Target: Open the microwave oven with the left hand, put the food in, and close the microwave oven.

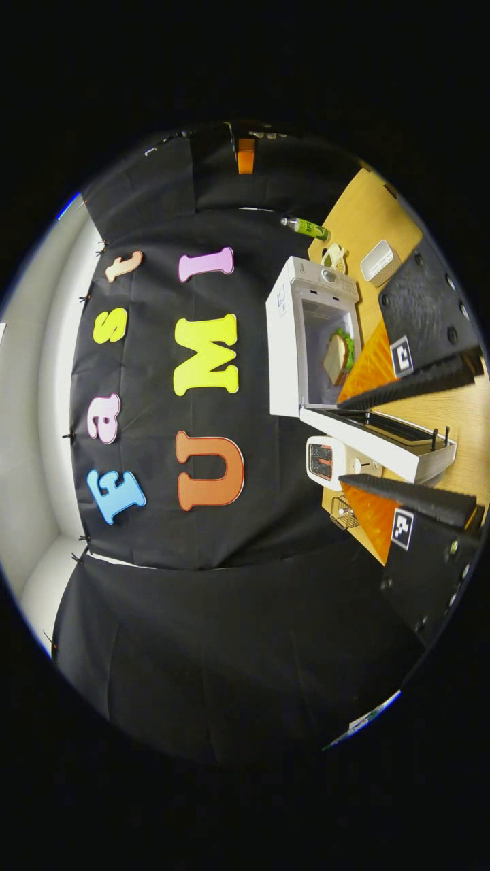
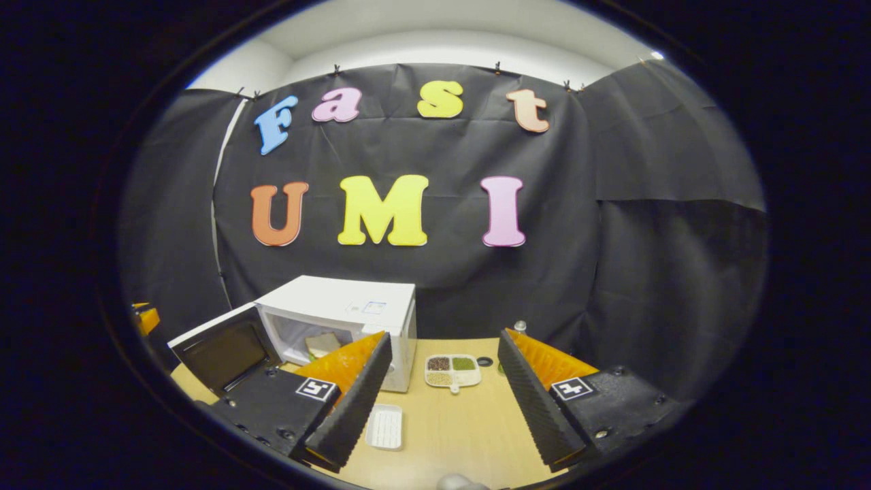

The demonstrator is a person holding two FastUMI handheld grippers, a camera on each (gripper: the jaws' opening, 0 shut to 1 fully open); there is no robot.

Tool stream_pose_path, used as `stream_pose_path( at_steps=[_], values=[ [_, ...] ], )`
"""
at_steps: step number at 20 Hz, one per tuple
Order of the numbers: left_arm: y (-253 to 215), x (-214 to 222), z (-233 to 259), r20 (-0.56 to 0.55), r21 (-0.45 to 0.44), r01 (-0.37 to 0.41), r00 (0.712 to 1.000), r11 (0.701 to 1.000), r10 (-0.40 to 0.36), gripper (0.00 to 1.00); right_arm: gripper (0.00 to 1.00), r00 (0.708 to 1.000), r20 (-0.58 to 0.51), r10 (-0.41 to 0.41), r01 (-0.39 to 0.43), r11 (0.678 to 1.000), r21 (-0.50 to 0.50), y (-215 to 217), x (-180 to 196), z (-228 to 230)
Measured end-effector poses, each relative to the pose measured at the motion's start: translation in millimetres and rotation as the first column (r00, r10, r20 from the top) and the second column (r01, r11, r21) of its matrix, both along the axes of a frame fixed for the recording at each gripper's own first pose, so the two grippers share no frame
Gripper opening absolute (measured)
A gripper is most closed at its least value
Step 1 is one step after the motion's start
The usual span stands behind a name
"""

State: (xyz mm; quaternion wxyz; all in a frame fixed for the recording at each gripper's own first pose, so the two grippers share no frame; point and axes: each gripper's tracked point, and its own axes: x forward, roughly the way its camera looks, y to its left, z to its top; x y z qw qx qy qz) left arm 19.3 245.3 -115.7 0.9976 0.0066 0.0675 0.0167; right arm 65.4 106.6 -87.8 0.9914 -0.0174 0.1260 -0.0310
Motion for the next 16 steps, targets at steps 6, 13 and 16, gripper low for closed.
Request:
stream_pose_path(
  at_steps=[6, 13, 16],
  values=[
    [35, 0, -23, -0.017, 0.027, -0.066, 0.998, 0.997, 0.066, 0.00, 0.99, 1.000, -0.008, 0.002, -0.002, 1.000, -0.012, -1, -2, -4],
    [97, 10, -77, -0.072, 0.087, -0.148, 0.985, 0.985, 0.154, 0.00, 0.92, 1.000, 0.000, -0.025, 0.025, 0.999, -0.029, -13, -11, 3],
    [107, 12, -101, -0.100, 0.068, -0.157, 0.981, 0.985, 0.164, 0.00, 0.92, 0.999, -0.016, -0.034, 0.034, 0.999, -0.026, -14, -17, 4]
  ],
)
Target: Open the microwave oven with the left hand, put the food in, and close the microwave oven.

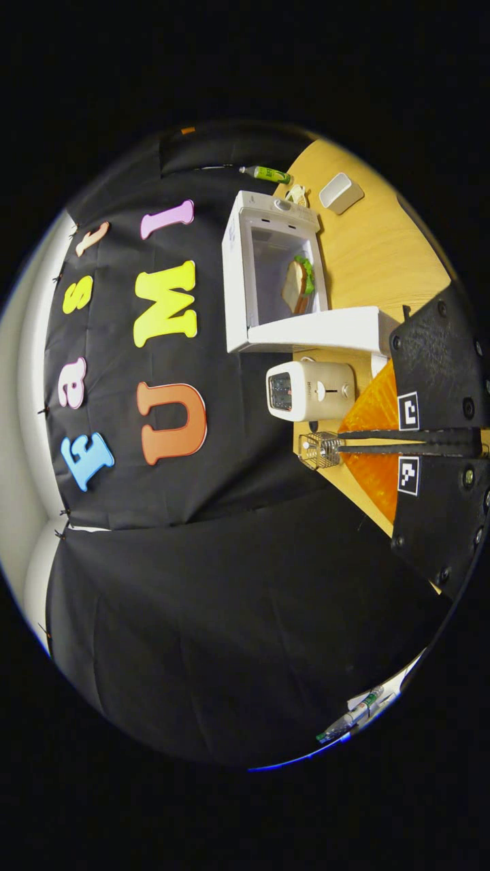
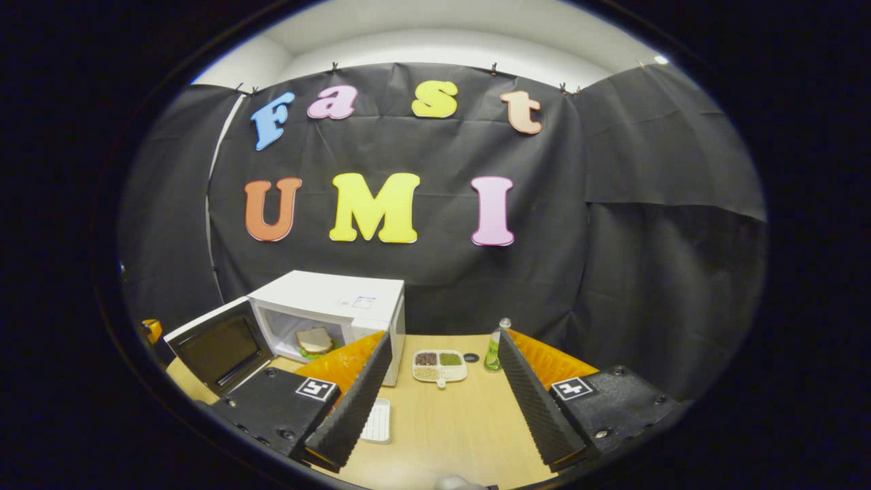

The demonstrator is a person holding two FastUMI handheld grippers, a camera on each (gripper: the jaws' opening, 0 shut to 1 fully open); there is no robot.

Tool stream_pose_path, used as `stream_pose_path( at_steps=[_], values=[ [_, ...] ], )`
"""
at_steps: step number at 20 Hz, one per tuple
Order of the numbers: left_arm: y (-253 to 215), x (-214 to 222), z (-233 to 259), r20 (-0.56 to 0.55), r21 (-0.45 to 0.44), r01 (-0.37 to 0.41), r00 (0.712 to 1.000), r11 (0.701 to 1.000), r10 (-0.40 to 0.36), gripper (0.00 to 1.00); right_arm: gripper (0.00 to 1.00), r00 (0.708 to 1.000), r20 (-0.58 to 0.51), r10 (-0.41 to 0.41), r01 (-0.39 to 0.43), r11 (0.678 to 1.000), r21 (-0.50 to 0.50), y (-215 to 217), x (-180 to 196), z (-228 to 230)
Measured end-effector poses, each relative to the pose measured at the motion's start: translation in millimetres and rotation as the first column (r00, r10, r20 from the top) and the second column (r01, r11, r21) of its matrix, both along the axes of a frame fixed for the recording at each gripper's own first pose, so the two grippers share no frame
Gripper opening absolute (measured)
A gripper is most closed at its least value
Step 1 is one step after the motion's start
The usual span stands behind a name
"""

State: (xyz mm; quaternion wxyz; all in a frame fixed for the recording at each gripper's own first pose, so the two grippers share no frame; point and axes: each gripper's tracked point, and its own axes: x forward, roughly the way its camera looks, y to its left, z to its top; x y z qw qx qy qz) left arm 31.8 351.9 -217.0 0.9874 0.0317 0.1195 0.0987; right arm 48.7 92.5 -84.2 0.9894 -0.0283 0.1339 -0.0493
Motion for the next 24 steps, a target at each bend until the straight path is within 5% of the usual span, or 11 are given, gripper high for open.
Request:
stream_pose_path(
  at_steps=[3, 6, 15, 16, 18, 22, 23, 24],
  values=[
    [-1, 7, -19, -0.023, -0.009, 0.016, 1.000, 1.000, -0.016, 0.00, 1.00, 1.000, -0.024, -0.005, 0.005, 1.000, 0.016, 0, -5, -6],
    [-1, 15, -32, -0.047, -0.019, 0.030, 0.998, 0.999, -0.031, 0.00, 0.92, 0.999, -0.052, -0.011, 0.013, 1.000, 0.027, 1, -10, -14],
    [-13, 24, -50, -0.084, 0.006, 0.075, 0.994, 0.997, -0.074, 0.00, 0.92, 0.995, -0.102, -0.003, 0.008, 0.999, 0.050, 12, -21, -30],
    [-14, 24, -51, -0.087, 0.009, 0.079, 0.993, 0.997, -0.078, 0.00, 1.00, 0.995, -0.101, 0.000, 0.006, 0.999, 0.053, 13, -20, -31],
    [-21, 25, -52, -0.089, 0.004, 0.092, 0.992, 0.996, -0.092, 0.00, 0.92, 0.995, -0.103, 0.004, 0.001, 0.998, 0.056, 14, -21, -32],
    [-39, 24, -53, -0.090, -0.004, 0.111, 0.990, 0.994, -0.111, 0.00, 0.92, 0.995, -0.102, 0.003, 0.004, 0.998, 0.065, 10, -18, -34],
    [-45, 23, -53, -0.087, -0.007, 0.117, 0.989, 0.993, -0.117, 0.00, 1.00, 0.994, -0.109, 0.001, 0.007, 0.998, 0.068, 8, -18, -36],
    [-51, 24, -52, -0.088, -0.010, 0.123, 0.989, 0.992, -0.123, 0.00, 0.92, 0.994, -0.113, -0.002, 0.010, 0.997, 0.071, 6, -18, -39]
  ],
)
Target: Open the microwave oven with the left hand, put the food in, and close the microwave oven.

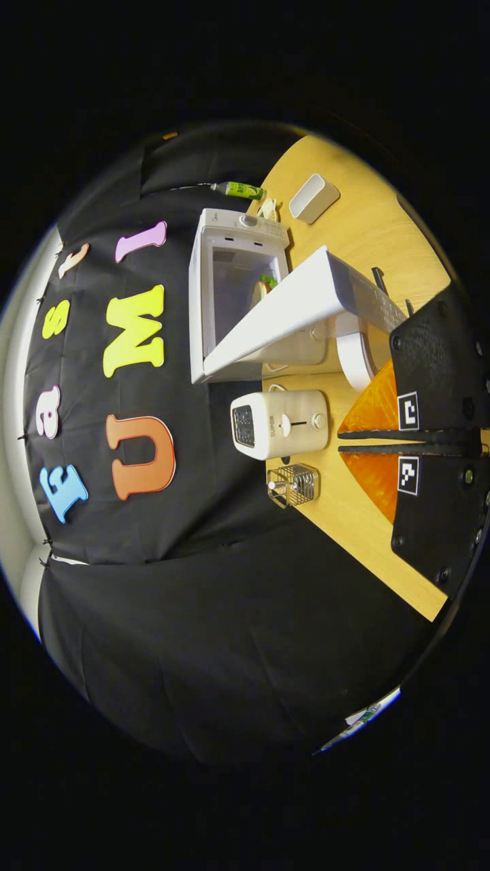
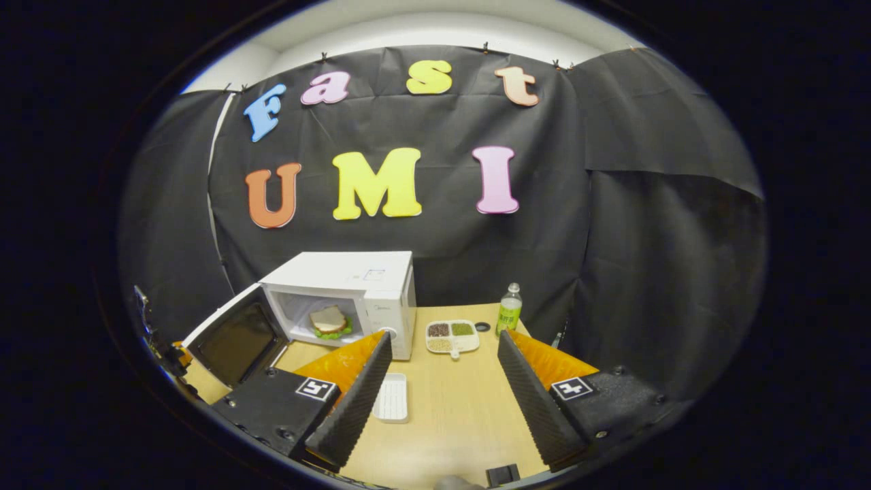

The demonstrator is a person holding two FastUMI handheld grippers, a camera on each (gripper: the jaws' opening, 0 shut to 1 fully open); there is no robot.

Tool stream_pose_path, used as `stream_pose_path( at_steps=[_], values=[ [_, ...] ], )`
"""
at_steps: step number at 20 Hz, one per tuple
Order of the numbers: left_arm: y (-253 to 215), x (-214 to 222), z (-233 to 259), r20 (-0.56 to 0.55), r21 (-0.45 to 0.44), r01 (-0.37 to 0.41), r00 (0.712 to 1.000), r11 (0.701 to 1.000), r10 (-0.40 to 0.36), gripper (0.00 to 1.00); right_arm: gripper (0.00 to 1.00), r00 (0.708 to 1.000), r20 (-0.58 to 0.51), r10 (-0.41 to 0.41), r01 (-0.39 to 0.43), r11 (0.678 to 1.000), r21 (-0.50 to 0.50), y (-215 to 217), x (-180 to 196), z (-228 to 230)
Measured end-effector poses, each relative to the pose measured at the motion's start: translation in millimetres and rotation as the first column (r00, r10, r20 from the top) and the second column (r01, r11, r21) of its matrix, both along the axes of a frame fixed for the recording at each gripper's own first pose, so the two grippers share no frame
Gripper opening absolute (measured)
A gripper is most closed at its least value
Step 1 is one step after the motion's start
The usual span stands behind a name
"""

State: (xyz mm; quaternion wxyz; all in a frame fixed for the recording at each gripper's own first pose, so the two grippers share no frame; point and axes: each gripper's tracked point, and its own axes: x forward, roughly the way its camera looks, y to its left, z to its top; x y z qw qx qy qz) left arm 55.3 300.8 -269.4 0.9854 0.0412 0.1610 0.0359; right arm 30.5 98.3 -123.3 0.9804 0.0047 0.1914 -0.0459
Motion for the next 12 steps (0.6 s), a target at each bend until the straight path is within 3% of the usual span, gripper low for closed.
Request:
stream_pose_path(
  at_steps=[4, 5, 6, 12],
  values=[
    [-33, 0, 1, 0.003, -0.011, 0.041, 0.999, 0.999, -0.041, 0.00, 0.92, 1.000, -0.002, -0.006, 0.006, 1.000, 0.002, -10, -1, -6],
    [-42, 0, 1, 0.001, -0.010, 0.054, 0.999, 0.998, -0.054, 0.00, 1.00, 1.000, -0.006, -0.005, 0.005, 1.000, -0.002, -13, -1, -8],
    [-52, 1, 1, 0.001, -0.013, 0.066, 0.998, 0.998, -0.066, 0.00, 0.92, 1.000, -0.008, -0.005, 0.005, 1.000, -0.002, -15, 0, -11],
    [-118, 6, 5, -0.005, -0.028, 0.148, 0.989, 0.989, -0.148, 0.00, 0.92, 1.000, -0.007, 0.006, -0.006, 1.000, 0.012, -30, 8, -16]
  ],
)
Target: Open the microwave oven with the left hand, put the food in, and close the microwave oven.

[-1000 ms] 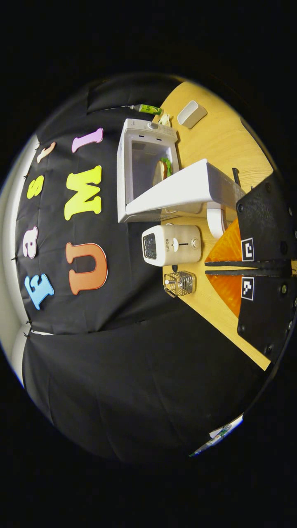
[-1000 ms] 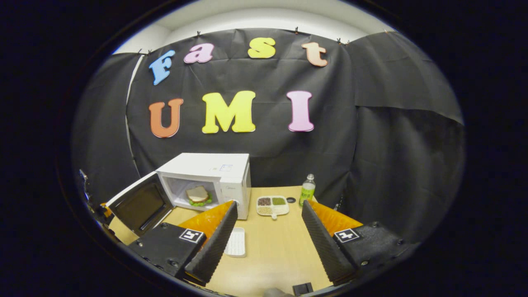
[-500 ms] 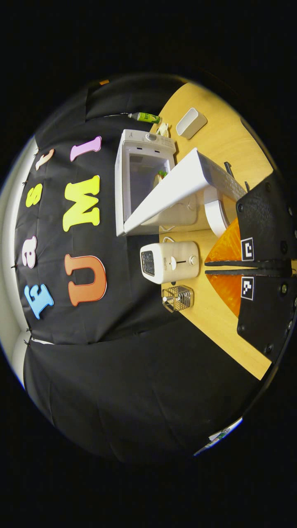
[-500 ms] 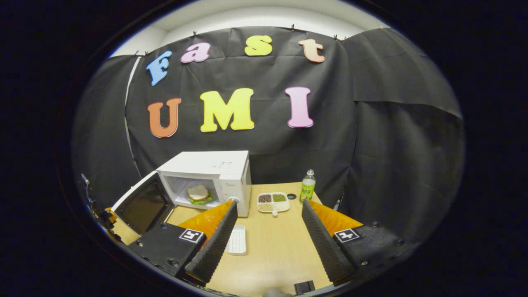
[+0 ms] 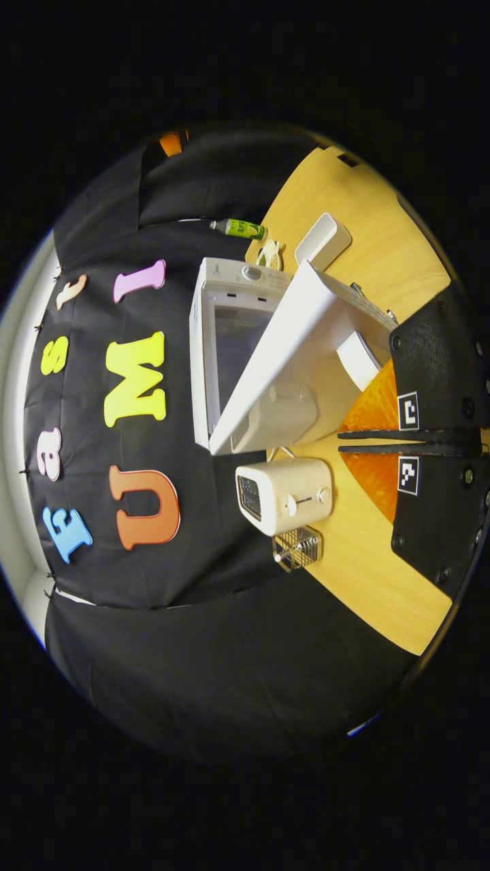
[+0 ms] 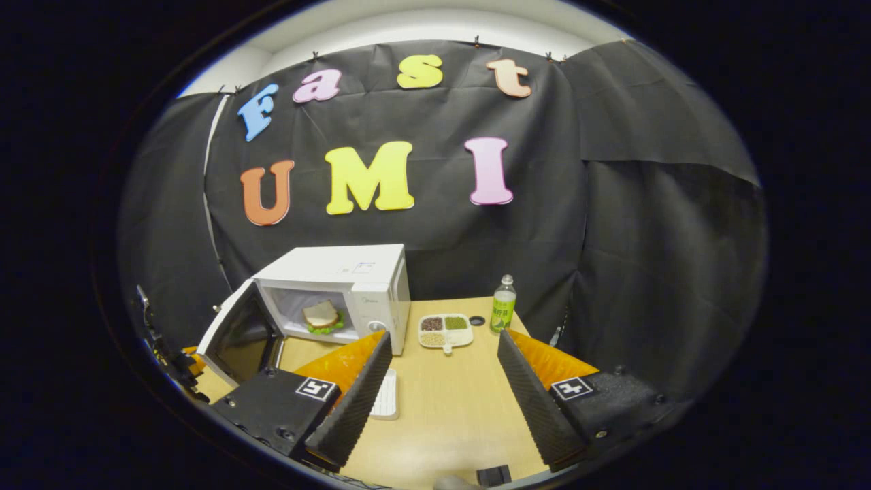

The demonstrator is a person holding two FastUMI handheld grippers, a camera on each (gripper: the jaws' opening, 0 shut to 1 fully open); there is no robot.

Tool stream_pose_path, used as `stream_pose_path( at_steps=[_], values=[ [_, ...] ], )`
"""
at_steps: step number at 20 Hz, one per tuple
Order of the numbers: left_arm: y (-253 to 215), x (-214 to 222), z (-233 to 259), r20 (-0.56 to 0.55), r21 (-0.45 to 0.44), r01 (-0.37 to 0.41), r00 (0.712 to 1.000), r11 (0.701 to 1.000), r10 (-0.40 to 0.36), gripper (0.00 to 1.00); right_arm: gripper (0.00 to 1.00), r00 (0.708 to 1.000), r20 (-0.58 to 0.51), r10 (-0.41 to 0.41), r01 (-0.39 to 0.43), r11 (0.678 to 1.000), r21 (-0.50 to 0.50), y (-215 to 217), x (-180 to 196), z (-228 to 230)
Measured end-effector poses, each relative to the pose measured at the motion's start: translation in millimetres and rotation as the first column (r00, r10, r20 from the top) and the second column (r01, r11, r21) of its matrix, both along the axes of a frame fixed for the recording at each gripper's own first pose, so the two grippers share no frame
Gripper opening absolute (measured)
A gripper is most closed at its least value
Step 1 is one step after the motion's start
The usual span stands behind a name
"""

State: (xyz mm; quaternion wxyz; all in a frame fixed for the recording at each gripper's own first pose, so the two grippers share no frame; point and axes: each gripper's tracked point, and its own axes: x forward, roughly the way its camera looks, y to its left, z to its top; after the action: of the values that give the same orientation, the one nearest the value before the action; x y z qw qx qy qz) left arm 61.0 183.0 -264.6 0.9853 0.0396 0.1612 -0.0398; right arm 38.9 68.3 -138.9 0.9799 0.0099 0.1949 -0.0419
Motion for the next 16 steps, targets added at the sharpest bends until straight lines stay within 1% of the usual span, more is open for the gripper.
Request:
stream_pose_path(
  at_steps=[1, 2, 3, 4, 5, 6, 9, 10, 13, 14, 16],
  values=[
    [-10, 1, 0, 0.000, -0.002, 0.006, 1.000, 1.000, -0.006, 0.00, 0.92, 1.000, 0.001, 0.005, -0.005, 1.000, 0.001, -3, 3, 2],
    [-22, 2, 0, 0.000, -0.010, 0.014, 1.000, 1.000, -0.014, 0.00, 1.00, 1.000, 0.005, 0.010, -0.010, 1.000, 0.003, -6, 6, 3],
    [-32, 6, 1, -0.001, -0.021, 0.021, 1.000, 1.000, -0.021, 0.00, 0.92, 1.000, 0.007, 0.015, -0.015, 1.000, 0.002, -9, 9, 4],
    [-43, 9, 0, -0.005, -0.029, 0.024, 1.000, 0.999, -0.025, 0.00, 1.00, 1.000, 0.009, 0.021, -0.021, 1.000, -0.001, -10, 14, 8],
    [-54, 12, 1, -0.004, -0.035, 0.027, 1.000, 0.999, -0.027, 0.00, 1.00, 1.000, 0.011, 0.026, -0.026, 1.000, -0.003, -14, 17, 10],
    [-64, 15, 2, -0.002, -0.038, 0.032, 0.999, 0.999, -0.032, 0.00, 0.92, 0.999, 0.010, 0.030, -0.030, 1.000, -0.003, -19, 20, 10],
    [-95, 25, 6, 0.003, -0.043, 0.058, 0.998, 0.997, -0.057, 0.00, 0.92, 0.999, 0.020, 0.036, -0.036, 0.999, -0.003, -31, 31, 16],
    [-105, 28, 6, 0.004, -0.040, 0.068, 0.998, 0.997, -0.068, 0.00, 1.00, 0.999, 0.021, 0.038, -0.038, 0.999, -0.003, -34, 33, 17],
    [-131, 40, 5, 0.000, -0.035, 0.096, 0.995, 0.995, -0.096, 0.00, 1.00, 0.999, 0.023, 0.043, -0.043, 0.999, -0.006, -45, 38, 19],
    [-138, 44, 4, -0.003, -0.038, 0.104, 0.995, 0.994, -0.105, 0.00, 0.92, 0.999, 0.024, 0.040, -0.040, 0.999, 0.001, -48, 39, 21],
    [-150, 51, 5, -0.006, -0.041, 0.124, 0.992, 0.991, -0.124, 0.00, 0.92, 0.999, 0.030, 0.039, -0.040, 0.999, 0.015, -52, 40, 23]
  ],
)
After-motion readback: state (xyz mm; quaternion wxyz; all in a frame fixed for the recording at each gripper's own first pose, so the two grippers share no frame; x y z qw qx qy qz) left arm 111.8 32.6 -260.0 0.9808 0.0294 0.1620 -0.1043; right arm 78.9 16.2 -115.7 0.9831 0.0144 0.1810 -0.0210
